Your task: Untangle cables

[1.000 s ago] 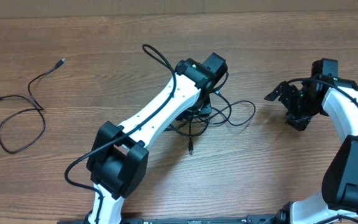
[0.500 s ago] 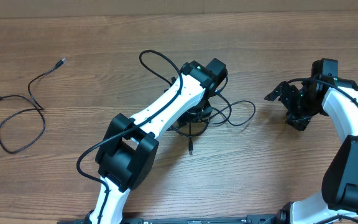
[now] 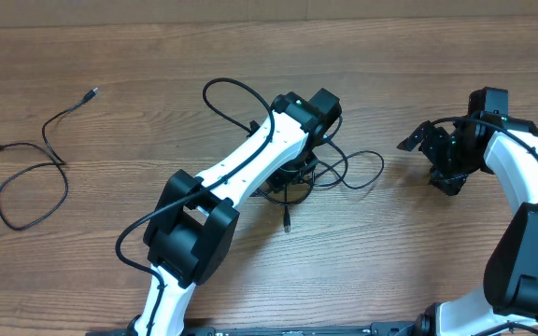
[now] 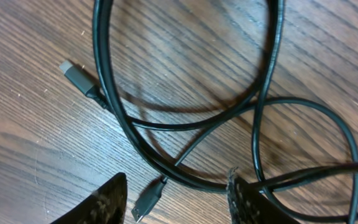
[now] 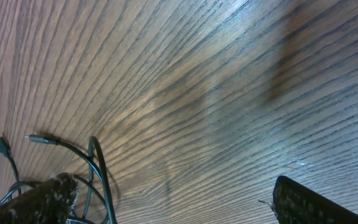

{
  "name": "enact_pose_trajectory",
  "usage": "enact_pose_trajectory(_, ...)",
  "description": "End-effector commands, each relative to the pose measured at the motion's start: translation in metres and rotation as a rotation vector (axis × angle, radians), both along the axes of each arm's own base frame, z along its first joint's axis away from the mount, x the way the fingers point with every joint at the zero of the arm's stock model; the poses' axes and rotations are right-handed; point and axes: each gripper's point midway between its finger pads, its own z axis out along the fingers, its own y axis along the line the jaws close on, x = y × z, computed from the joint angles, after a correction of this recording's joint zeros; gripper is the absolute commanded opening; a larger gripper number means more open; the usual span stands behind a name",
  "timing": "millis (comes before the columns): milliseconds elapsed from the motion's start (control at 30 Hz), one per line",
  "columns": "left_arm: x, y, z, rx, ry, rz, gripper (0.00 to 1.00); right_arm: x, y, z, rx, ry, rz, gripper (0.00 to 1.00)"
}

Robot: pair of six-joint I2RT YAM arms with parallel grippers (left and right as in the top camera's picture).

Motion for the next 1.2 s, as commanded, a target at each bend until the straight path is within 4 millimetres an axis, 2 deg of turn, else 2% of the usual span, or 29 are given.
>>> enact_pose_trajectory(0,-0.005,0.01,-0.014,0.051,0.013,0.084,0.5,0.0,0.001,-0.001,0.01,0.002,-0.006,1.0)
enact_pose_trajectory(100,-0.01,0.013,-0.02,0.063,0.02,0.123,0.5,0.0,0.001,-0.001,0.01,0.002,-0.006,1.0)
enact_pose_trajectory(167,-0.01,0.014,-0.025,0.063,0.02,0.127,0.45,0.0,0.001,-0.001,0.01,0.002,-0.006,1.0)
enact_pose_trajectory(200,-0.01,0.014,-0.026,0.062,0.018,0.128,0.41,0.0,0.001,-0.001,0.01,0.002,-0.006,1.0)
enact_pose_trajectory(233,-0.009,0.013,-0.028,0.057,0.013,0.129,0.33,0.0,0.001,-0.001,0.01,0.002,-0.006,1.0)
enact_pose_trajectory(400,-0.005,0.01,-0.029,0.047,-0.004,0.128,0.3,0.0,0.001,-0.001,0.01,0.002,-0.006,1.0)
enact_pose_trajectory(500,-0.002,0.013,-0.028,0.061,-0.018,0.127,0.13,0.0,0.001,-0.001,0.01,0.002,-0.006,1.0)
enact_pose_trajectory(600,-0.003,0.013,-0.028,0.061,-0.017,0.126,0.04,0.0,0.001,-0.001,0.009,0.001,-0.006,1.0)
enact_pose_trajectory(1067,-0.005,0.013,-0.028,0.064,-0.013,0.122,0.05,0.001,0.001,-0.001,0.009,0.0,-0.007,1.0)
enact_pose_trajectory(1167,-0.005,0.012,-0.028,0.064,-0.013,0.122,0.12,0.001,0.001,-0.001,0.009,0.0,-0.006,1.0)
